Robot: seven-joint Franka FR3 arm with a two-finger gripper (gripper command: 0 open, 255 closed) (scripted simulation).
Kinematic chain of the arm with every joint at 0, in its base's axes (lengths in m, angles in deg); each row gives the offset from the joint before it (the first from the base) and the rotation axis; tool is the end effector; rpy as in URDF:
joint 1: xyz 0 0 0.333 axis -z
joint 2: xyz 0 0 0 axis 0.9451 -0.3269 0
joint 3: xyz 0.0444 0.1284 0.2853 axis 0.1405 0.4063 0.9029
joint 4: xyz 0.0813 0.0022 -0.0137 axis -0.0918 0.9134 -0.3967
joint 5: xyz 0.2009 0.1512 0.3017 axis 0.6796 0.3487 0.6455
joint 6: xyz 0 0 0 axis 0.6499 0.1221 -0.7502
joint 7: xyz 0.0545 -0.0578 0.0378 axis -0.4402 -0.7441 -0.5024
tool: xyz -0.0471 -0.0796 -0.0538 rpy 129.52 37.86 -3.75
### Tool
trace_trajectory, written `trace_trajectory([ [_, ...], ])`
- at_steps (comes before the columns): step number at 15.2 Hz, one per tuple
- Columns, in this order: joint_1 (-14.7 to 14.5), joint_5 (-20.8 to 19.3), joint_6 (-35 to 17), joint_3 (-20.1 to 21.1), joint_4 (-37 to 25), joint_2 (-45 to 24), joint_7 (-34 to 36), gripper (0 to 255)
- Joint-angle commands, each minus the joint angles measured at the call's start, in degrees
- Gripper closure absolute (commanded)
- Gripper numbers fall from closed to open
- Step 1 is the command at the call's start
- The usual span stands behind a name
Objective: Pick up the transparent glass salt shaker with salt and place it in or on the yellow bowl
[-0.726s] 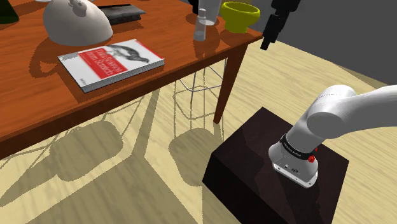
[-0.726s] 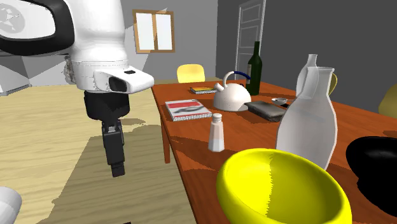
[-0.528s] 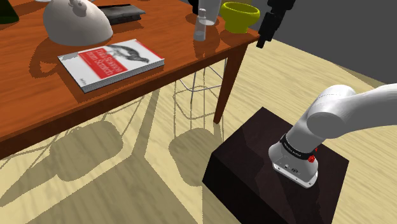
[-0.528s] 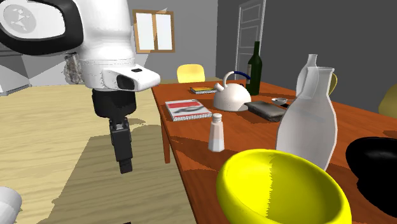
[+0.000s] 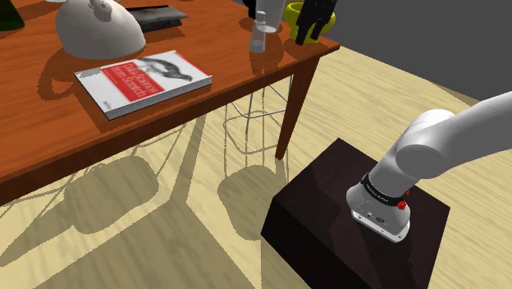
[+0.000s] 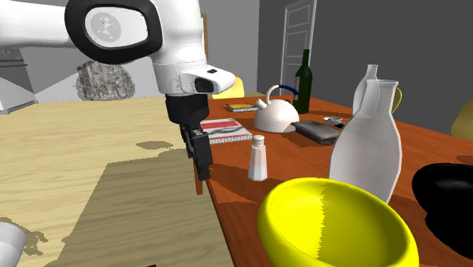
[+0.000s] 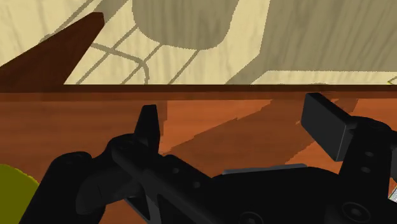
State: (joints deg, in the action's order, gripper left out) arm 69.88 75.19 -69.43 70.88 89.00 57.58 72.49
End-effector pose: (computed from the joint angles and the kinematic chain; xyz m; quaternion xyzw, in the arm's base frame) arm 0.3843 0.0459 0.6166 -0.9968 -0.0542 -0.0482 0.0332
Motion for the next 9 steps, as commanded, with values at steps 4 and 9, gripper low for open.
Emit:
trace_trajectory([
  [4, 0.1, 1.22, -5.06, 0.56, -7.12, -8.12, 1.72, 0],
  [9, 0.13, 2.03, -8.51, 1.2, -16.01, -16.4, 3.67, 0],
])
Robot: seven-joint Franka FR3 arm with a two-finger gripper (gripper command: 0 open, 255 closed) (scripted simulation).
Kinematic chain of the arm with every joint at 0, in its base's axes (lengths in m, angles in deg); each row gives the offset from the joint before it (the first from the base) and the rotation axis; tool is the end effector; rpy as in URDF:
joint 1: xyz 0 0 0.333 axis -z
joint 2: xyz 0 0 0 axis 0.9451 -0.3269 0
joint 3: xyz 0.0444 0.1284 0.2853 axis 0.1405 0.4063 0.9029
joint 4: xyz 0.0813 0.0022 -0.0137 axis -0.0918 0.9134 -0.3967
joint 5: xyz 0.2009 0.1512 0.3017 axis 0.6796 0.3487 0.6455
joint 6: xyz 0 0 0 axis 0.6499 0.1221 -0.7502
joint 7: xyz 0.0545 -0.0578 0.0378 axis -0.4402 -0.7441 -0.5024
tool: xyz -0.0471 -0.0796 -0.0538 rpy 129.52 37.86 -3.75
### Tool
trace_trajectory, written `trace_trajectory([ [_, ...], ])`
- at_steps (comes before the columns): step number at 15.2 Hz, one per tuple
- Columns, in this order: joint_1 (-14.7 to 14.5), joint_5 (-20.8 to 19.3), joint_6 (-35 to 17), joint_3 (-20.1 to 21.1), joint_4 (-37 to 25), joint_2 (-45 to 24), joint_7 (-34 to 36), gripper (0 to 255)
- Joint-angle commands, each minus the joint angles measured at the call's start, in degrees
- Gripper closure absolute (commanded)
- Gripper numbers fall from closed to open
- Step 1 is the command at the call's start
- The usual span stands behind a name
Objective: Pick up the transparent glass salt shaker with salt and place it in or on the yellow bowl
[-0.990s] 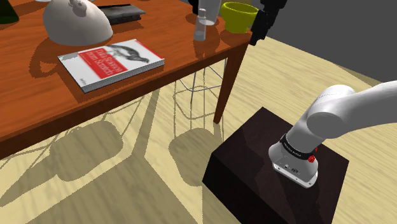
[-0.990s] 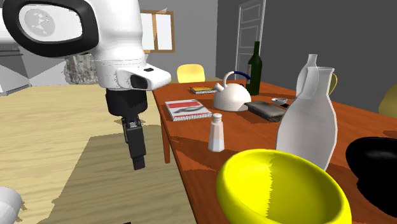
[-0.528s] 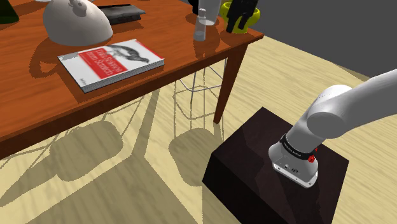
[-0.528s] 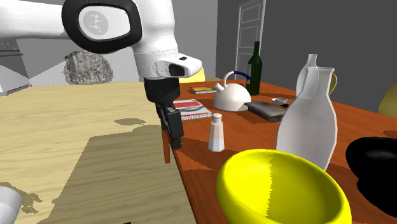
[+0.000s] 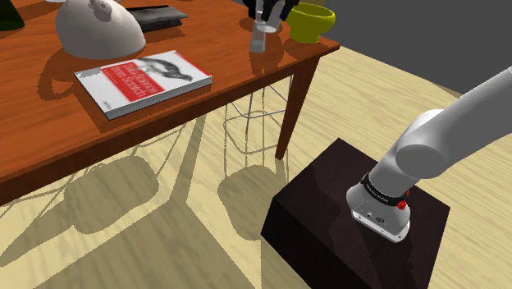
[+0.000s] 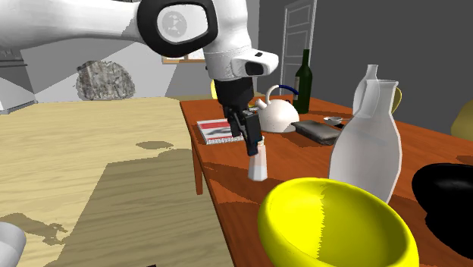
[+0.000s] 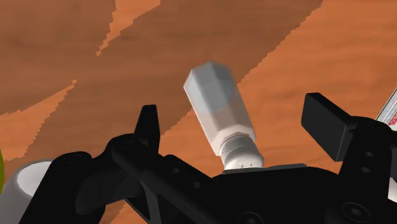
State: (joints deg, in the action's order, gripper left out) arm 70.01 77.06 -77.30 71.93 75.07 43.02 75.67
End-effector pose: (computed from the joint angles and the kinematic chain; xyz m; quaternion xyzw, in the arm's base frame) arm 0.4767 0.0621 0.6404 -0.9919 -0.0315 -0.1086 0.0584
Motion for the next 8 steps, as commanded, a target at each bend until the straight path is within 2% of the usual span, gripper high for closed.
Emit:
trace_trajectory([
  [1, -0.01, 0.22, -0.97, 0.22, -3.29, -2.87, 0.73, 0],
  [8, -0.23, 0.33, -6.23, 0.66, 1.15, -3.66, 0.68, 0],
])
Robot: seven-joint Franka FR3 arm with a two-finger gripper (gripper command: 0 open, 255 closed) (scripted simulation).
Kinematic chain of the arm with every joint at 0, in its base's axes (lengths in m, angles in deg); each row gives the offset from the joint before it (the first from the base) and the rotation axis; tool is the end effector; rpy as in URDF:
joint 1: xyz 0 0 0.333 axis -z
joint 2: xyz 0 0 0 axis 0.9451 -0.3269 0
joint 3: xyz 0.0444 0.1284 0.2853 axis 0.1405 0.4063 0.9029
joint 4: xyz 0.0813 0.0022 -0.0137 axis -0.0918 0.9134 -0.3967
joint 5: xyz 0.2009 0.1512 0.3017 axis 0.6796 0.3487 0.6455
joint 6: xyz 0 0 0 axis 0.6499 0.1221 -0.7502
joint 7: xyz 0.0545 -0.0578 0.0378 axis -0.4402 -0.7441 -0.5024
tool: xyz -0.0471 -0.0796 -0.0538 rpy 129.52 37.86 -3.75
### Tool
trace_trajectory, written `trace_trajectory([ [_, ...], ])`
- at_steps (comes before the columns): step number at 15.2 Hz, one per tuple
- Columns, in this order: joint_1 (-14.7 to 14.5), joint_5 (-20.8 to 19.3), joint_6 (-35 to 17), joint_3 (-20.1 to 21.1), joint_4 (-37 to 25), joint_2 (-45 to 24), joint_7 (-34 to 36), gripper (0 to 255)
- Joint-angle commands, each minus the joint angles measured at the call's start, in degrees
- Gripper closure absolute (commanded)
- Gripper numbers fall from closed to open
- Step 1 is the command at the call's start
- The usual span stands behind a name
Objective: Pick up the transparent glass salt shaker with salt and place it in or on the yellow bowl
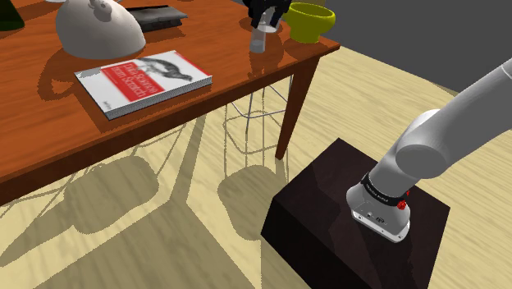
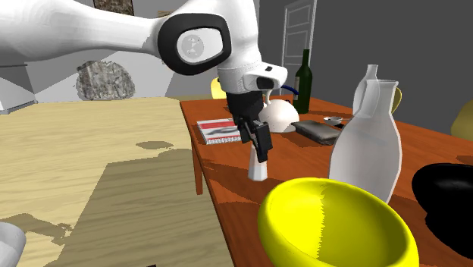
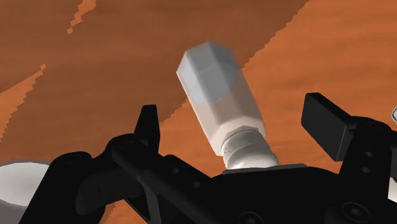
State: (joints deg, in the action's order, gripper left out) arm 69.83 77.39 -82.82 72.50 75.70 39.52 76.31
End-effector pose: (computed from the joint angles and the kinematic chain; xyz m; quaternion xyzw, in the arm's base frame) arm 0.5016 0.0693 0.6154 -0.9904 -0.0269 -0.1197 0.0634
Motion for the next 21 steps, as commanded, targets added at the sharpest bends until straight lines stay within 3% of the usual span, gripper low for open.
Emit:
trace_trajectory([
  [1, -0.06, 0.02, -1.15, 0.13, 0.87, -0.24, 0.04, 0],
  [8, -0.06, 0.02, -1.14, 0.12, 0.85, -0.25, 0.03, 0],
  [9, -0.06, 0.02, -1.14, 0.12, 0.85, -0.25, 0.03, 255],
  [18, -0.06, 0.02, -1.15, 0.13, 0.85, -0.25, 0.04, 255],
  [21, -0.02, -0.12, 1.16, 0.08, -1.73, -0.52, 0.3, 255],
])
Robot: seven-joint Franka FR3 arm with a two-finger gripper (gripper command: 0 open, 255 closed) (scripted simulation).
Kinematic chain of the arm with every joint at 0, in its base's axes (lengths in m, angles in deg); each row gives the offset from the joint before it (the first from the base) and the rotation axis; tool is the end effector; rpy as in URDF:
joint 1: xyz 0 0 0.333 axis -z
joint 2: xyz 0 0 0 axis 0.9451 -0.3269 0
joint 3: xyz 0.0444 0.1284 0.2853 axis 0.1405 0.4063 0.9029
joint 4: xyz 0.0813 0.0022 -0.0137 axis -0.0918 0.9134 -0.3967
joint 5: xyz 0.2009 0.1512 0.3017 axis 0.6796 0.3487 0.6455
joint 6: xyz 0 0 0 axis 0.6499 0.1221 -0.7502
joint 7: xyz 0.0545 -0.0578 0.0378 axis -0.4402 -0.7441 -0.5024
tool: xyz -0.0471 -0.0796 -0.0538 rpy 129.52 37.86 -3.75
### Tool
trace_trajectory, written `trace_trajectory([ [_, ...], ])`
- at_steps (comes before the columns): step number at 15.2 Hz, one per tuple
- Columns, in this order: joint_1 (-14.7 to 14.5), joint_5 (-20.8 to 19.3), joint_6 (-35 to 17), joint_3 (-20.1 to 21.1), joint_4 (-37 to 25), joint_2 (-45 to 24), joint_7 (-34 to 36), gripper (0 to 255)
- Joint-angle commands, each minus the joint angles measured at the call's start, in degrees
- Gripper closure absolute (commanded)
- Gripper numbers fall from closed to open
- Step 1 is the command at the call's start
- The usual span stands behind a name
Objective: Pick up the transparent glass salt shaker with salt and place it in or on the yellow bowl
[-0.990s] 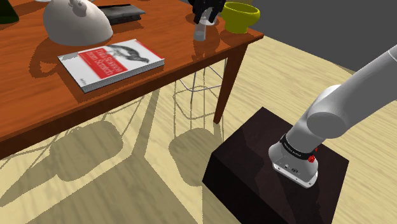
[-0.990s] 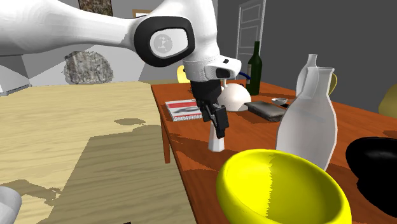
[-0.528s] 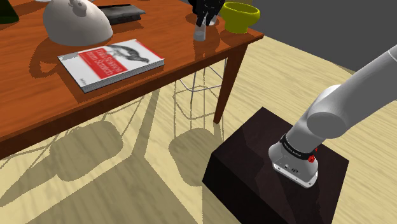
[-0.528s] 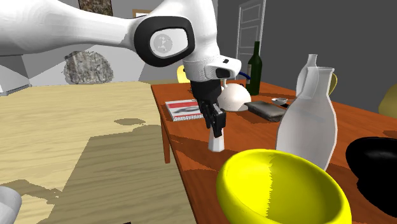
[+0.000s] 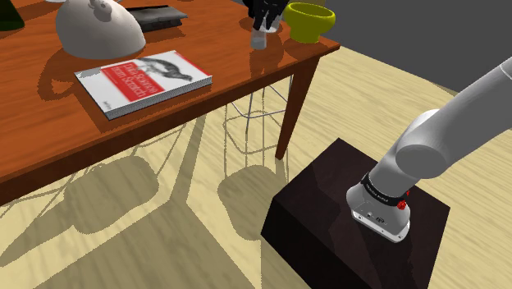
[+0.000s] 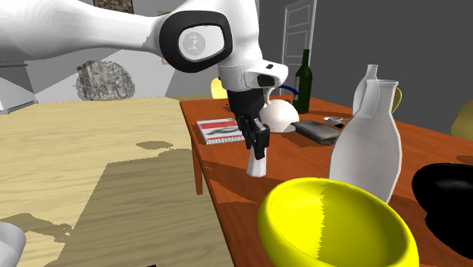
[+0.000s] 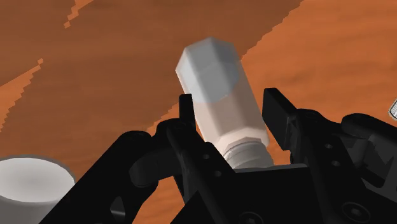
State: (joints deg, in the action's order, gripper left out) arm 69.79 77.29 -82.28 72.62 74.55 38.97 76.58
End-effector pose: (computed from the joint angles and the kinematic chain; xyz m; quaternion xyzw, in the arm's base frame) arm 0.5042 0.0711 0.6196 -0.9904 -0.0268 -0.1200 0.0634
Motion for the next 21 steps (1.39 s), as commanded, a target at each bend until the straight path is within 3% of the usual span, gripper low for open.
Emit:
trace_trajectory([
  [1, 0.03, -0.06, 1.39, -0.05, -1.47, -0.09, 0.11, 255],
  [21, 0.17, -0.91, 17.59, -0.15, -23.07, -5.4, 2.02, 255],
])
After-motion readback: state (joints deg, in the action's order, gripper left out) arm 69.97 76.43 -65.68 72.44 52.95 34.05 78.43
